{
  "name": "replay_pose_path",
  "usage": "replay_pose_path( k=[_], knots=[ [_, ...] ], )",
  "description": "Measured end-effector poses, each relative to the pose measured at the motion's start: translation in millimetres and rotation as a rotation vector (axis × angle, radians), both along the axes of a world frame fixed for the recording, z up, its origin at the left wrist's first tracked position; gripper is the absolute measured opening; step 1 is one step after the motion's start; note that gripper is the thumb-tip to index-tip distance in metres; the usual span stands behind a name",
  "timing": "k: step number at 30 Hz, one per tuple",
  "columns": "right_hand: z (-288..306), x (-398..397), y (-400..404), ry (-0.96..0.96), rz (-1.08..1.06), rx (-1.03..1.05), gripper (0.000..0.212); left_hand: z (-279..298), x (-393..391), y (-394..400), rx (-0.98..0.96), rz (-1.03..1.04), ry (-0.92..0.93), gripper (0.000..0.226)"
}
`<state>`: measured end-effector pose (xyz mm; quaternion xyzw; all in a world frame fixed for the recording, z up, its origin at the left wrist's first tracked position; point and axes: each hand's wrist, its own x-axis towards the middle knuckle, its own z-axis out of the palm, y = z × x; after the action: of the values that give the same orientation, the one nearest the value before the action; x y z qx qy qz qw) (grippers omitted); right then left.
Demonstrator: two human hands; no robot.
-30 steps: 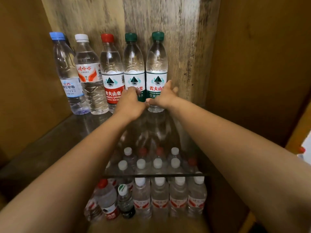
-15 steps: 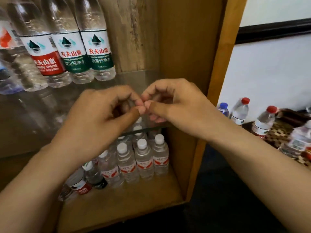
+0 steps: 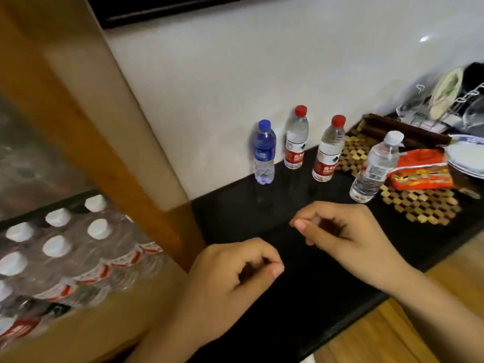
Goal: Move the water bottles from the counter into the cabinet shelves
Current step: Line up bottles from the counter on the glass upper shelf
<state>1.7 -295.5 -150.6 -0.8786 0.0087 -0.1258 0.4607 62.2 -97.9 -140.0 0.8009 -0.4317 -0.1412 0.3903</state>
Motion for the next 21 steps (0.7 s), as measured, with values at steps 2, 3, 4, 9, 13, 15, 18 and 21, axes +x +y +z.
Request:
replay_pose_path(
  k=[2,3,4,9,13,15,18,21],
  knots=[
    [-27.0,-0.5,-32.2,0.054,-0.076,0.015,0.012,-28.5,7.6,-38.0,-0.030,0.045,0.132,0.011],
    [-40.8,-0.3,-48.0,0.080,-0.116,0.020,0.009,-42.8,12.7,-55.6,-0.044,0.078,0.193,0.010],
    [-53.4,0.3,-61.6,0.103,-0.154,0.021,0.008,-56.6,18.3,-69.8,-0.058,0.117,0.252,0.009],
    [-113.6,4.5,-134.9,0.198,-0.374,0.091,0.012,-130.2,54.8,-141.1,-0.094,0.342,0.516,0.015],
    [-141.4,19.2,-185.3,0.199,-0.610,0.226,0.062,-165.9,101.7,-184.4,-0.163,0.655,0.666,0.043],
    [-146.1,30.0,-207.5,0.142,-0.681,0.259,0.078,-167.8,130.6,-198.3,-0.250,0.805,0.657,0.058],
    [-147.2,47.0,-237.3,0.115,-0.714,0.285,0.096,-161.1,175.9,-214.1,-0.315,0.905,0.537,0.068],
    [-147.3,62.0,-254.6,0.143,-0.681,0.335,0.107,-152.4,211.4,-227.6,-0.316,0.904,0.408,0.074]
  ],
)
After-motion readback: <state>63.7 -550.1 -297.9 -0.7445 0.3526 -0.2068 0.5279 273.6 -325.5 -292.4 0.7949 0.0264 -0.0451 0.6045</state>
